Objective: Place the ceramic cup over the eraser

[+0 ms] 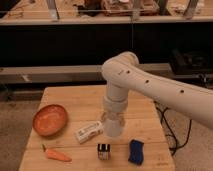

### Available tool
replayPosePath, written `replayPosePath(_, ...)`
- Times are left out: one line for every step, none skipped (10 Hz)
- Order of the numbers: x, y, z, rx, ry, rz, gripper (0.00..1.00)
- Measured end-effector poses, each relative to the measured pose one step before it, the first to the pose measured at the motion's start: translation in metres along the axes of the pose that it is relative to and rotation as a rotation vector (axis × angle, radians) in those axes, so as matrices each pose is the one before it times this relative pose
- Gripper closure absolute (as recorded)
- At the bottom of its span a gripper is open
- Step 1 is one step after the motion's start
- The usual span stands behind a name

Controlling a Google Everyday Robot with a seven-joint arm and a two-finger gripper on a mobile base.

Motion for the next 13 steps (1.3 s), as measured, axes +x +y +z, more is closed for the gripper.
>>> replayPosePath(-0.00063,-0.00088,-0.00380,0.01232,-0.00556,0.00178,1.00)
replayPosePath(-0.00244,-0.00057,-0.00580,0.01224,-0.00877,0.00365,1.00)
replayPosePath(-0.00254,-0.00322,-0.00386,-0.00577,-0.00770,-0.00399,1.00)
replayPosePath(-0.00168,-0.00178,-0.00120,-0.00899,-0.00754,0.00214,1.00)
replayPosePath(-0.00258,-0.00123,-0.00246,-0.01112,-0.01174,0.00406,1.00)
replayPosePath(-0.00191,-0.00050,-0.00164,-0.00401,-0.01034,0.00120,1.00)
replayPosePath(-0.00217,-0.00071,-0.00227,0.00021,-0.00911,0.00074,1.00)
replayPosePath(-0.00296,-0.00020,-0.00309,0.00363,-0.00934,-0.00208,1.00)
replayPosePath(-0.00334,0.00079,-0.00297,0.00583,-0.00621,-0.00538,1.00)
replayPosePath(-0.00387,0.00128,-0.00237,0.00918,-0.00531,-0.00451,1.00)
replayPosePath(-0.00336,0.00127,-0.00138,0.01079,-0.00293,-0.00207,1.00)
replayPosePath(-0.00335,0.00239,0.00003,0.01119,-0.00303,0.00013,1.00)
replayPosePath(-0.00342,0.00332,-0.00011,0.01149,-0.00256,0.00138,1.00)
